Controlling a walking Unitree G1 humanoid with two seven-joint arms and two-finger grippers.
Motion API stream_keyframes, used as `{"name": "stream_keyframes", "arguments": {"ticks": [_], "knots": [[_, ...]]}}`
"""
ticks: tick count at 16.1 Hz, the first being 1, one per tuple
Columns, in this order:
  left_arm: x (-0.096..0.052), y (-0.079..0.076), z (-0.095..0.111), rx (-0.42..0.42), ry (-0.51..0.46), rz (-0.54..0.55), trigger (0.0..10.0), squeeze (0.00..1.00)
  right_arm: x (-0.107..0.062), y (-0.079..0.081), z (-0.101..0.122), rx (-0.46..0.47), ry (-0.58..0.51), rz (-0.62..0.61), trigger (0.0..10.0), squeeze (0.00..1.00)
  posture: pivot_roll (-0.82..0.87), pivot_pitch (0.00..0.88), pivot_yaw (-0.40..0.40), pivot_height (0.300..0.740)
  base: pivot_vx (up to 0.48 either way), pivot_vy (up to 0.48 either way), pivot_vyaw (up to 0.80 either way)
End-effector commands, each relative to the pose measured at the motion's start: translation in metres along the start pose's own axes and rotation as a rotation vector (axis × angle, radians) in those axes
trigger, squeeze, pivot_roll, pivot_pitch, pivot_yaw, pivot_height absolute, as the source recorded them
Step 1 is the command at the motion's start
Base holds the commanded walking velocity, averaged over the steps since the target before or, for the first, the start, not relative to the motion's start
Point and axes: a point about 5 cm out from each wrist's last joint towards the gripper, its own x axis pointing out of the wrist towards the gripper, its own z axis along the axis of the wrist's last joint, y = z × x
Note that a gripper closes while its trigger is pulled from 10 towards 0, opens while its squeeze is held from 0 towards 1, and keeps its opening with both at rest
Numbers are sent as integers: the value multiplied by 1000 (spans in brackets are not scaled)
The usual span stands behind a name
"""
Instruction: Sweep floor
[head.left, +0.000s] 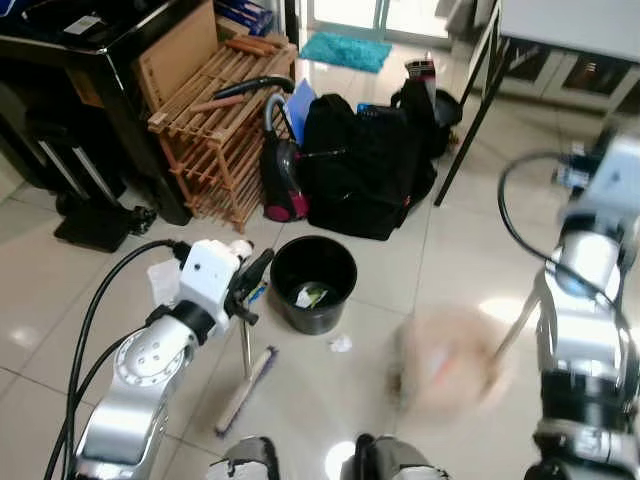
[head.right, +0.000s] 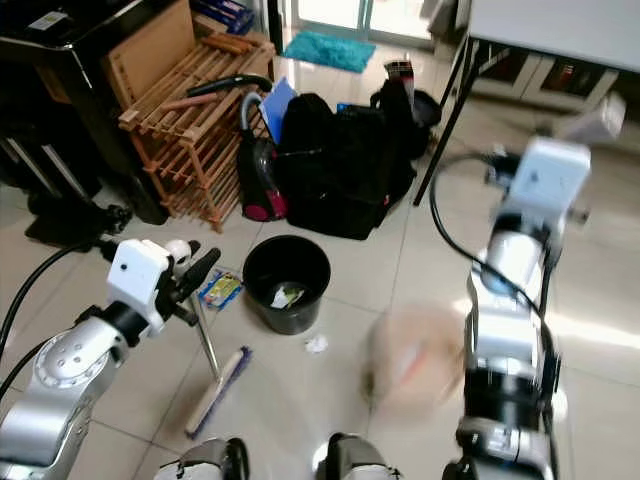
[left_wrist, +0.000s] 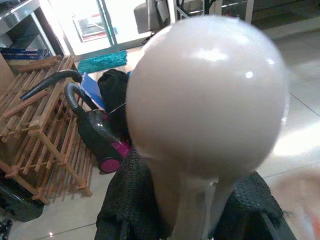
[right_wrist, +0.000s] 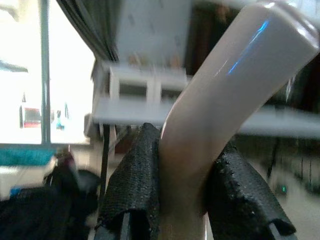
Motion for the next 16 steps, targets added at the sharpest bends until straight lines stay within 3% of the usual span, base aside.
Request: {"name": "stream_keyframes", "arguments": {"ticks": [1, 5, 8, 10, 12, 15, 16], "knots": [[2, -1, 2, 0, -8, -3, 10000, 0, 1, -9, 20, 39, -59, -18, 10000, 0, -27, 186, 18, 740, 0, 0, 0], [7, -6, 2, -43, -1, -16, 10000, 0, -15, -20, 21, -65, -54, -23, 10000, 0, -31, 192, 23, 740, 0, 0, 0], [11, -7, 5, -36, -26, -5, 10000, 0, -27, -22, 16, 15, -10, -53, 10000, 0, -30, 192, 25, 740, 0, 0, -533], [17, -6, 16, -23, -99, 15, 10000, 0, -39, -22, 7, 146, 58, -85, 10000, 0, -31, 189, 27, 740, 0, 0, -800], [19, -7, 21, -26, -143, 16, 10000, 0, -46, -19, 4, 192, 84, -68, 10000, 0, -32, 186, 31, 740, 0, 0, -800], [16, -9, 26, -64, -179, 37, 10000, 0, -54, -14, 5, 200, 92, 1, 10000, 0, -33, 185, 33, 740, 0, 0, -800], [10, -14, 18, -81, -134, 29, 10000, 0, -55, -9, 9, 178, 72, 59, 10000, 0, -35, 186, 30, 740, 0, 0, -800]]}}
